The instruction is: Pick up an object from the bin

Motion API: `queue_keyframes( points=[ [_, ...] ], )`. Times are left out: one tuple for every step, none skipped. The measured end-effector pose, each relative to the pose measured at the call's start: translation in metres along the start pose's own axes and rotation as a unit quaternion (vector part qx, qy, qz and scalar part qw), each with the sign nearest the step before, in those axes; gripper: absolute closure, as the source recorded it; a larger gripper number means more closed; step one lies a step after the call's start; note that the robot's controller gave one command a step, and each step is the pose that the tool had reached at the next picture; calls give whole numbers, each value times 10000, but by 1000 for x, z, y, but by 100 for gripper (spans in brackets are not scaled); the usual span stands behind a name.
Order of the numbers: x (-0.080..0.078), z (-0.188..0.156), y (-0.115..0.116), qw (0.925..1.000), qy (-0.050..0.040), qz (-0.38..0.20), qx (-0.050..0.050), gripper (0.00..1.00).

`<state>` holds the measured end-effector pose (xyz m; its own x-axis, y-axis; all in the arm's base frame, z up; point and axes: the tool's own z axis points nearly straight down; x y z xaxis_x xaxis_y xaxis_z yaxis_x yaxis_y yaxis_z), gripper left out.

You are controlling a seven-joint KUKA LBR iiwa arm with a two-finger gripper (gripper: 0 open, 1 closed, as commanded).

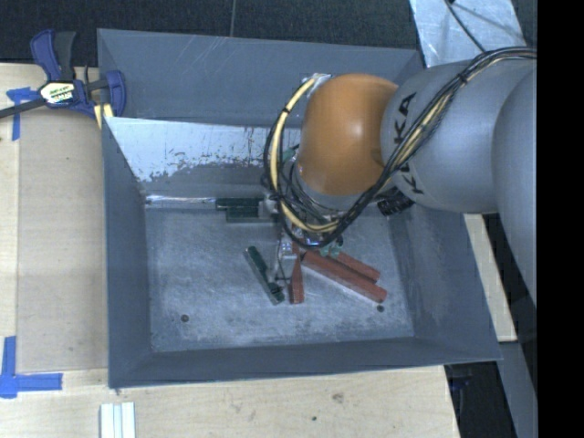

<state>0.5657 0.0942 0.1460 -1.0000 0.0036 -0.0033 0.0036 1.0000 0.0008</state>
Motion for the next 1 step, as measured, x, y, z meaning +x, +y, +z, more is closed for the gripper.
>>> queue_keyframes(
  points=[
    [41, 74, -51, 9992, 8, -410, 7, 0]
  ],
)
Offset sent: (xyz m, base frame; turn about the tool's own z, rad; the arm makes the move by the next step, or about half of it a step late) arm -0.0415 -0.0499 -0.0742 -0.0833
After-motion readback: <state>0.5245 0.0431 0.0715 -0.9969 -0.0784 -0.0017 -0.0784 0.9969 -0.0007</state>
